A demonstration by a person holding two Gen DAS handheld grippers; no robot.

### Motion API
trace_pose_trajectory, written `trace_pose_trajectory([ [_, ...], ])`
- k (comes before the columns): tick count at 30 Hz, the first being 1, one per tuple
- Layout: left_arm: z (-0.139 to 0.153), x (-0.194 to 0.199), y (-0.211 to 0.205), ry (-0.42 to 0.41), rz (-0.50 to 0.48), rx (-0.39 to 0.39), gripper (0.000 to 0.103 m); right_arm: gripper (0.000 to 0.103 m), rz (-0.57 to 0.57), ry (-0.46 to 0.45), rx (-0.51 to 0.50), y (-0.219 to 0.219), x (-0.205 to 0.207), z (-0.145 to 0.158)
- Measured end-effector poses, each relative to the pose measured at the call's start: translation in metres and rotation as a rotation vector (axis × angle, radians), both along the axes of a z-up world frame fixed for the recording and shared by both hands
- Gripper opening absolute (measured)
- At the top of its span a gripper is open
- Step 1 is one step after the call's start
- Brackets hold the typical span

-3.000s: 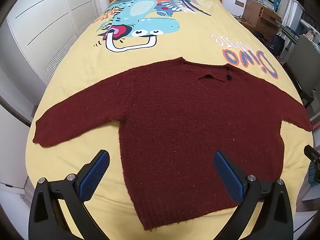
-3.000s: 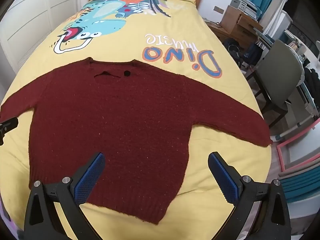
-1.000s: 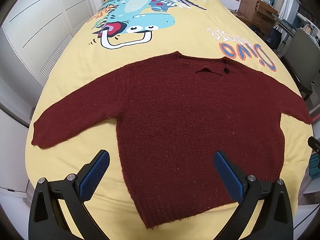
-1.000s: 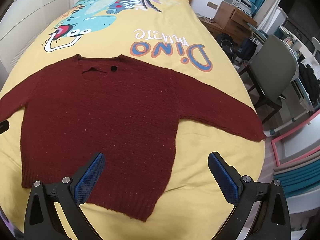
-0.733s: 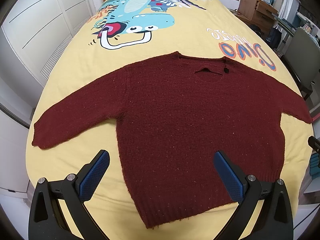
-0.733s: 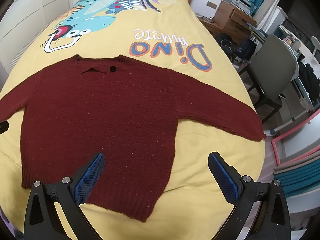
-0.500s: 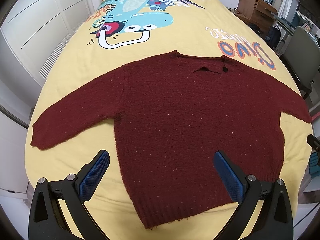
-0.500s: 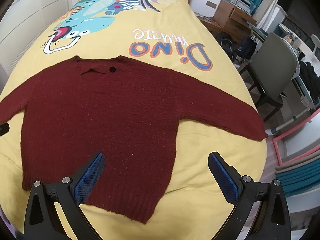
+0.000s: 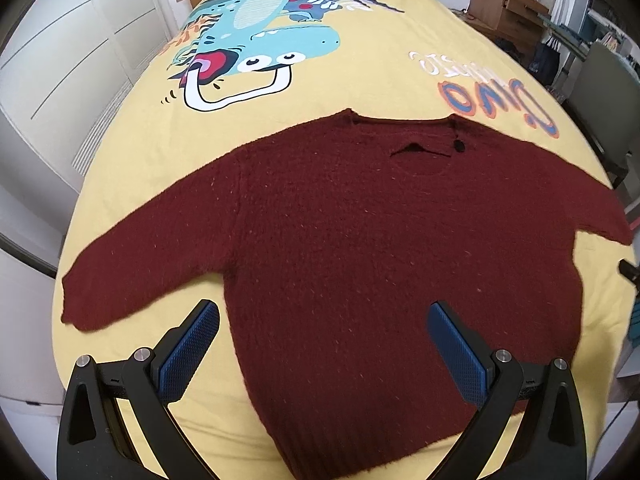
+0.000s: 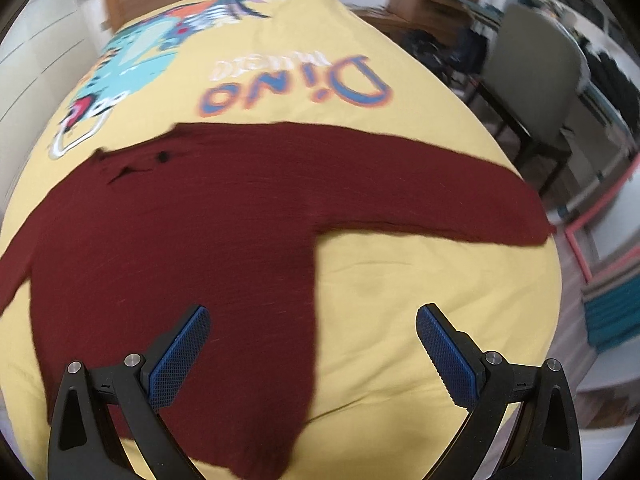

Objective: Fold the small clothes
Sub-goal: 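Move the right tool to the sweater sleeve and grasp its cuff, then carry the sleeve with the right tool across the sweater body and release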

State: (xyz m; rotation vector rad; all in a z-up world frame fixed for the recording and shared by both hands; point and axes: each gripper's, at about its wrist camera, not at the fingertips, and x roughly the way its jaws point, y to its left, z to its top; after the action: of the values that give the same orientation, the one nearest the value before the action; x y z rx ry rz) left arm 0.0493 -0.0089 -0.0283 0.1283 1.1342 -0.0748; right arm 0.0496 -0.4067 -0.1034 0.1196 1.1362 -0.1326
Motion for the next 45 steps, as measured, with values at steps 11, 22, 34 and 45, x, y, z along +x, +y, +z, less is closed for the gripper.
trace_pose_trajectory([
  [11,-0.034,0.03,-0.006,0.063,-0.026,-0.014,0.102,0.103,-0.26,0.025,0.093,-0.122,0.031,-0.058],
  [22,-0.046,0.04,0.002,0.105,0.015,-0.045,0.102,0.103,-0.552,0.019,0.292,-0.247,0.048,-0.112],
  [34,-0.05,0.036,0.025,0.113,0.063,-0.047,0.102,0.076,-0.657,0.086,0.328,-0.286,0.073,-0.127],
  [45,-0.049,0.033,0.027,0.102,0.065,-0.054,0.102,0.012,-0.486,-0.002,0.298,-0.261,0.102,-0.085],
])
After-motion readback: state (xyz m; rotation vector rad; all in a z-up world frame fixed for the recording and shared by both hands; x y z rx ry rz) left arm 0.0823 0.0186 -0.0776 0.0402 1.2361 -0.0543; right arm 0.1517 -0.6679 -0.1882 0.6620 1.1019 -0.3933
